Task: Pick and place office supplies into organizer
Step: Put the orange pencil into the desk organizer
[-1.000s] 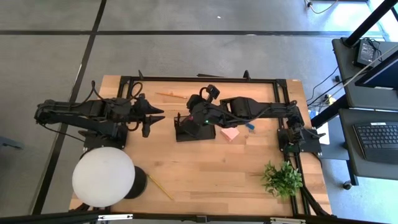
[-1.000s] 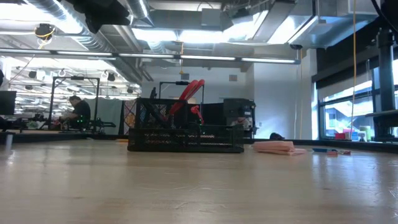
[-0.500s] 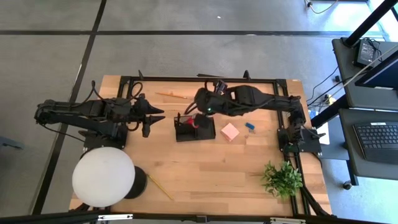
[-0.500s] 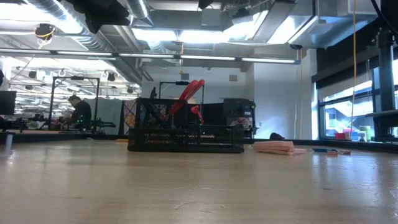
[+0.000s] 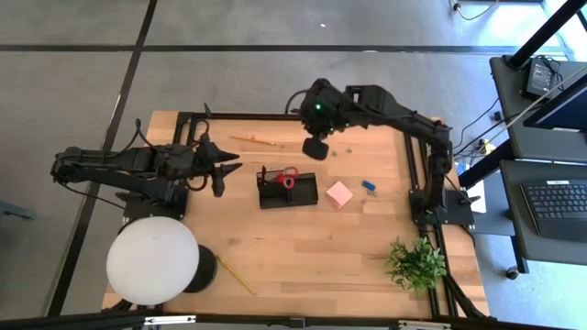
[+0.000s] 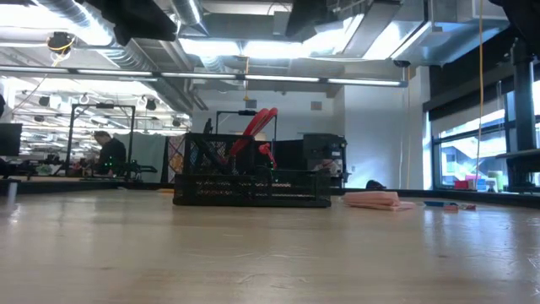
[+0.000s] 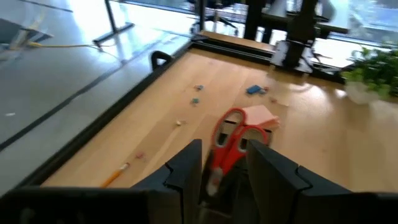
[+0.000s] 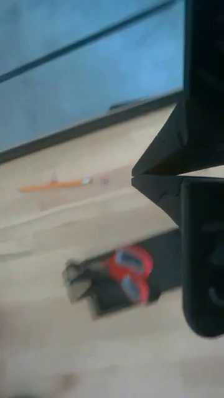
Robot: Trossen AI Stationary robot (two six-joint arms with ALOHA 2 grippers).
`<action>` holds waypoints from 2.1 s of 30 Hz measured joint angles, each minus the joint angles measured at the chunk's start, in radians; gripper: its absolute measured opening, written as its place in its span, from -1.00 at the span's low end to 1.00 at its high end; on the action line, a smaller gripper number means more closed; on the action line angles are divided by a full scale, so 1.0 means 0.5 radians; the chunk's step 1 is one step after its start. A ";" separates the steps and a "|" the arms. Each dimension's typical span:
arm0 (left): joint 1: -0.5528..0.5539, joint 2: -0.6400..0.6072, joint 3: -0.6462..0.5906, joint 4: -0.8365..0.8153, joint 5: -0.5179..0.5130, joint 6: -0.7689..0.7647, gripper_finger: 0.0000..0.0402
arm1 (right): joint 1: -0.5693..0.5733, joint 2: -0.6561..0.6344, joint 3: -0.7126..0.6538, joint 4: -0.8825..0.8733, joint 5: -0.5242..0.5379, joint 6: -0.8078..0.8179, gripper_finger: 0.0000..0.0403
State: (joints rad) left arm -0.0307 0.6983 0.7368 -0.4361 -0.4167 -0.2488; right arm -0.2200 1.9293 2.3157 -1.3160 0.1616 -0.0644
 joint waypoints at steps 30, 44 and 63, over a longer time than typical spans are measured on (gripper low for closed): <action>0.490 0.620 0.266 0.116 -0.041 0.360 -0.39 | -1.036 0.042 -0.001 0.130 -1.304 -0.625 0.06; 1.089 1.477 1.109 -0.617 0.599 1.121 -0.33 | -1.221 0.040 -0.004 0.095 -1.347 -0.614 0.07; 1.214 1.677 1.188 -0.581 0.767 1.345 -0.41 | -1.269 -1.488 -2.592 1.946 -1.144 0.156 0.07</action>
State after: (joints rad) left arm 0.5762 1.5367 1.3308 -0.7265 -0.0334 0.4239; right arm -0.8547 1.1854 1.0196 -0.3428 -0.4103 0.0138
